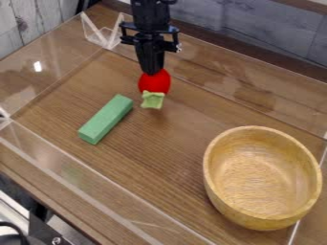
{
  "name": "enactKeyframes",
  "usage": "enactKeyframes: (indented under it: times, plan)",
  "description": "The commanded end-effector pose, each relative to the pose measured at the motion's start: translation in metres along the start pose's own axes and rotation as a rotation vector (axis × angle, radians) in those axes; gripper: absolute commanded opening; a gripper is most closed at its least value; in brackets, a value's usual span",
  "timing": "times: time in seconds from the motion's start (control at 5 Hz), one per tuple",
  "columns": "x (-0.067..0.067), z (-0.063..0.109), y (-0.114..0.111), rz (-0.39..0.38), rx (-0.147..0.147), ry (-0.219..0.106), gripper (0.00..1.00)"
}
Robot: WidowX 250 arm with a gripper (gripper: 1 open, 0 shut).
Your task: Move the red fruit to the left
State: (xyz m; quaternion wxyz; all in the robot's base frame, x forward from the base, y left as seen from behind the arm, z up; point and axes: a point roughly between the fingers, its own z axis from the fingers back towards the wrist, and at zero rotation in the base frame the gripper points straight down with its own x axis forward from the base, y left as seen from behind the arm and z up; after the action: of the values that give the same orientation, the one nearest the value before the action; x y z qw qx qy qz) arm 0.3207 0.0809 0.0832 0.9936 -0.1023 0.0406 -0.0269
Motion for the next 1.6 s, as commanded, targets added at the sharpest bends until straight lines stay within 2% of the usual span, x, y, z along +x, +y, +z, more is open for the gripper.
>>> enactKeyframes:
  times: [0.0, 0.2, 0.6, 0.8, 1.0, 1.2, 1.4]
  plan:
    - [0.001, 0.012, -0.009, 0.027, 0.013, -0.07, 0.0]
    - [0.001, -0.002, -0.016, 0.057, -0.001, -0.067, 0.0]
    - [0.007, -0.027, -0.006, 0.046, -0.004, -0.041, 0.0]
    - [0.017, -0.033, -0.006, 0.052, -0.005, -0.038, 0.0]
    - [0.026, -0.038, -0.006, 0.058, -0.007, -0.034, 1.0]
    - [0.023, -0.039, -0.008, 0.077, -0.014, -0.032, 1.0]
    - [0.022, -0.041, -0.01, 0.096, -0.014, -0.033, 0.0]
